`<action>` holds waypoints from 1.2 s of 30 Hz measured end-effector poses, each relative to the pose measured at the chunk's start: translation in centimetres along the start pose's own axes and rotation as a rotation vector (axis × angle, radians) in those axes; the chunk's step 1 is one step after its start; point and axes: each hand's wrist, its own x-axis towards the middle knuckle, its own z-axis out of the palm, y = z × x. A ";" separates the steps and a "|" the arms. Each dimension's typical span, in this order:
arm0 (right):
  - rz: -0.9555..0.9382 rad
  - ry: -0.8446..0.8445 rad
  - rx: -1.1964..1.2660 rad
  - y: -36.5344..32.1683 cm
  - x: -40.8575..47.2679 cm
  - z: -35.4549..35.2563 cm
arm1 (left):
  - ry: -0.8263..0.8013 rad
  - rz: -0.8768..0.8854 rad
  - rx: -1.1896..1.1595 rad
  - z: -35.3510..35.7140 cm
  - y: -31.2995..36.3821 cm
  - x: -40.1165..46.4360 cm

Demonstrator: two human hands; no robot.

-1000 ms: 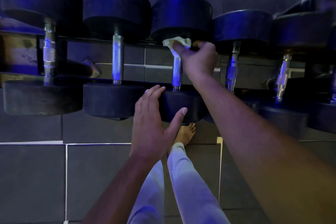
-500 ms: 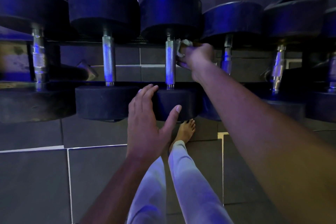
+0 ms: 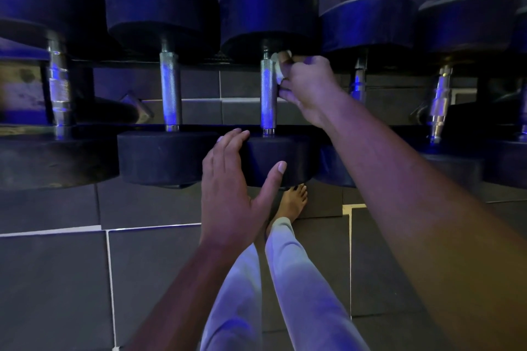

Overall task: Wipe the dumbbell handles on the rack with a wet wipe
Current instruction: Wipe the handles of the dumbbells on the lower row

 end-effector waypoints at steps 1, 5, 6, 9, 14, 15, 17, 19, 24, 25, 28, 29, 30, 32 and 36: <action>-0.008 0.045 -0.026 0.0 0.0 0.3 | 0.001 -0.001 0.000 0.0 0.0 0.0; 0.023 0.108 -0.022 -0.1 0.3 0.2 | 0.011 0.011 0.009 0.2 -0.1 0.0; 0.046 0.089 -0.051 0.0 0.3 -0.1 | 0.013 0.009 0.008 0.2 -0.1 0.0; 0.131 0.018 -0.229 0.3 0.2 -1.2 | 0.018 0.019 0.016 0.3 -0.2 0.0; 0.139 -0.081 -0.437 0.8 0.0 -2.6 | 0.031 0.028 0.029 0.6 -0.3 0.0; 0.134 -0.113 -0.456 0.9 -0.1 -2.9 | 0.035 0.028 0.032 0.6 -0.3 0.0; 0.126 -0.165 -0.509 1.3 -0.3 -3.3 | 0.036 0.033 0.036 0.7 -0.3 0.0; 0.105 -0.165 -0.554 1.6 -0.4 -3.4 | 0.032 0.039 0.038 0.7 -0.4 0.0; 0.007 -0.193 -0.658 2.9 -0.4 -4.1 | 0.029 0.049 0.041 0.7 -0.4 0.0; 0.001 -0.228 -0.698 3.2 -0.7 -4.3 | 0.030 0.049 0.041 0.7 -0.4 -0.1; -0.022 -0.287 -0.735 3.3 -1.3 -4.9 | 0.037 0.045 0.025 0.6 -0.4 -0.1; -0.044 -0.297 -0.750 2.9 -1.6 -5.1 | 0.038 0.042 0.013 0.6 -0.4 -0.2; -0.084 -0.296 -0.783 2.5 -1.7 -5.4 | 0.038 0.033 -0.006 0.7 -0.4 -0.3; -0.224 -0.268 -0.863 1.4 -1.8 -5.7 | 0.038 -0.020 -0.081 0.8 -0.1 -0.7; -0.646 -0.138 -0.855 -1.0 -2.1 -4.3 | 0.024 -0.137 -0.209 1.0 0.4 -1.6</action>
